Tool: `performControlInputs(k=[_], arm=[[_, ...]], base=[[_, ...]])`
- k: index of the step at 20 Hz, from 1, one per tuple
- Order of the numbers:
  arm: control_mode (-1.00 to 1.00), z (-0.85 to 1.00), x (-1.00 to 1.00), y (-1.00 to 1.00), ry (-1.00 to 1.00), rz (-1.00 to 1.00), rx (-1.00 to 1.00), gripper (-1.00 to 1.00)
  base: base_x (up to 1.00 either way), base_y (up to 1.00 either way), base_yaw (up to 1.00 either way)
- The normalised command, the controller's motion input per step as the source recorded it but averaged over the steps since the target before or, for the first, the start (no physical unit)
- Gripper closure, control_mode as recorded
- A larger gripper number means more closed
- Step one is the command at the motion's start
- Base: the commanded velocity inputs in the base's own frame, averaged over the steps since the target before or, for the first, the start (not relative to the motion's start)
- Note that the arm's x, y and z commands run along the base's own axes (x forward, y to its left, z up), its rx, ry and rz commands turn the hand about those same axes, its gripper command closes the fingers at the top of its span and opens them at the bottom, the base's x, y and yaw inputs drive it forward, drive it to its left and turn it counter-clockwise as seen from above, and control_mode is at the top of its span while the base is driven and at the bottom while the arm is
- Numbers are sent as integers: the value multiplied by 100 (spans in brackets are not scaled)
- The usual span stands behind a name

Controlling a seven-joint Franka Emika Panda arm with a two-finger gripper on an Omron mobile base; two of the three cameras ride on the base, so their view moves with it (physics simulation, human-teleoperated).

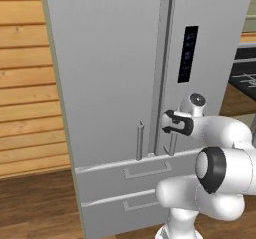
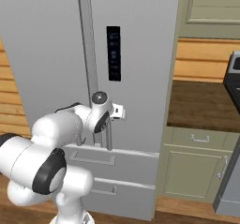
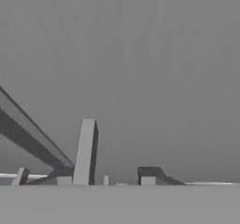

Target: Take the strawberry from the fridge and place it on top of the pancake, located on the dining counter.

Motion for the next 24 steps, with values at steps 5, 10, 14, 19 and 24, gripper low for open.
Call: performControlInputs(k=[5, 10, 14, 19, 24], arm=[[-100, 4, -54, -53, -3, 0, 2, 100], [-100, 8, -88, -69, 0, 0, 10, 100], [-100, 4, -88, -77, 2, 0, 13, 100], [-100, 35, -48, -43, 2, 1, 7, -100], [-100, 100, -80, -53, -2, 0, 12, -100]], base=[[0, 0, 0], [0, 0, 0], [0, 0, 0], [0, 0, 0], [0, 0, 0]])
